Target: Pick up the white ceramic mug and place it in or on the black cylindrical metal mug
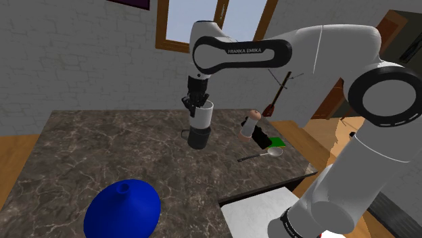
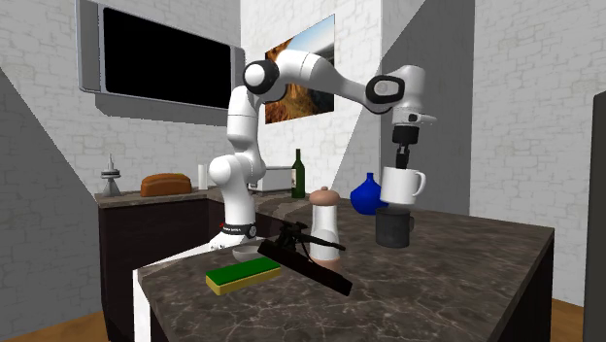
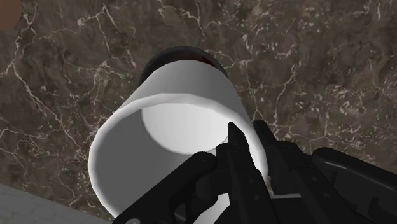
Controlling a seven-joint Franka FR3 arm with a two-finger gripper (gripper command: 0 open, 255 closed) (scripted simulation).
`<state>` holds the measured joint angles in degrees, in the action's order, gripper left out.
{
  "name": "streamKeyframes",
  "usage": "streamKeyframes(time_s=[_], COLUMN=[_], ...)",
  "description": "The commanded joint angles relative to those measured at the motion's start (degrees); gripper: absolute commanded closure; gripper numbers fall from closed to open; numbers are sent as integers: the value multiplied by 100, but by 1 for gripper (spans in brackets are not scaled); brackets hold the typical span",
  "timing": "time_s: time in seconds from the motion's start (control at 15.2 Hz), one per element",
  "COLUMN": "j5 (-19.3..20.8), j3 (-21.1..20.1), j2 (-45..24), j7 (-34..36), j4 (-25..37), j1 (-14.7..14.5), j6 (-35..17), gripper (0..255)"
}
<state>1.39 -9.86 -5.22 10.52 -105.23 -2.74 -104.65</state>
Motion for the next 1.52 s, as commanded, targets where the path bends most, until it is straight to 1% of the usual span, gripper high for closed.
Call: streamKeyframes(time_s=[0.0,0.13,0.66,0.73,1.06,1.32,1.45], j5=[7,13,13,14,13,3,3], j3=[-2,-1,-2,-2,-2,-9,-9], j2=[-38,-66,-66,-68,-66,-38,-37], j7=[12,16,16,15,16,9,9], j4=[-123,-215,-215,-207,-215,482,481], j1=[-4,-4,-4,-3,-4,-10,-10], j6=[-165,-284,-284,-278,-284,440,440], gripper=[255,255,255,0,0,0,0])
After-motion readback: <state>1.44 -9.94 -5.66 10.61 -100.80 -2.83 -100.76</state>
